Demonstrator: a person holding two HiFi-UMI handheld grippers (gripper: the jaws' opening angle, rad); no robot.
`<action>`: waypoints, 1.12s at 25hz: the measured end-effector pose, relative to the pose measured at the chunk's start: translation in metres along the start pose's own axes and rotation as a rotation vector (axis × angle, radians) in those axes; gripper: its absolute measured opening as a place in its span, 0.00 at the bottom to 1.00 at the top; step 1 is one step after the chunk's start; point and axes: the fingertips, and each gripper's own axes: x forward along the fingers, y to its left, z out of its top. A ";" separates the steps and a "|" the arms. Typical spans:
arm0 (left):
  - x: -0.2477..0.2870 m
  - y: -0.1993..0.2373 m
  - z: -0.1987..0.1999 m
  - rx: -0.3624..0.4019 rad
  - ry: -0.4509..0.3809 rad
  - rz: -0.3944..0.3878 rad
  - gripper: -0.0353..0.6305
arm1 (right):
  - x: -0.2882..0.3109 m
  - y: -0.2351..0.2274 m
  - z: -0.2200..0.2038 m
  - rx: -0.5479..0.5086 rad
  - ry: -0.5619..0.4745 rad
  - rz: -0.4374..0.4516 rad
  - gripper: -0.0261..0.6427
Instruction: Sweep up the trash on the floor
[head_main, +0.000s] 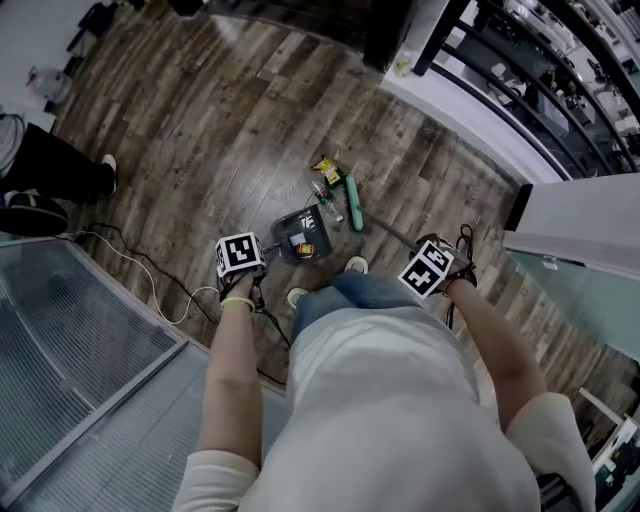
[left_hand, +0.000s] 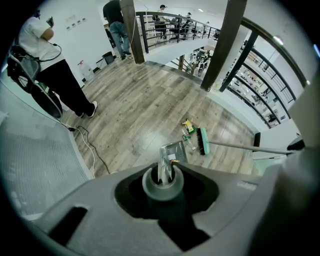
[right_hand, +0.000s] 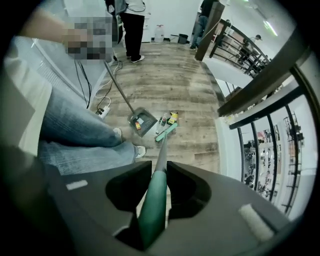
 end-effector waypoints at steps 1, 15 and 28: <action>0.000 0.003 -0.001 -0.006 0.001 0.005 0.20 | 0.001 -0.003 0.001 0.023 -0.001 -0.003 0.19; -0.005 0.030 0.006 -0.173 -0.018 0.031 0.19 | 0.035 -0.039 0.029 0.231 0.054 -0.035 0.19; 0.000 0.038 0.008 -0.298 0.002 0.021 0.19 | 0.047 -0.018 0.050 -0.087 0.118 -0.085 0.19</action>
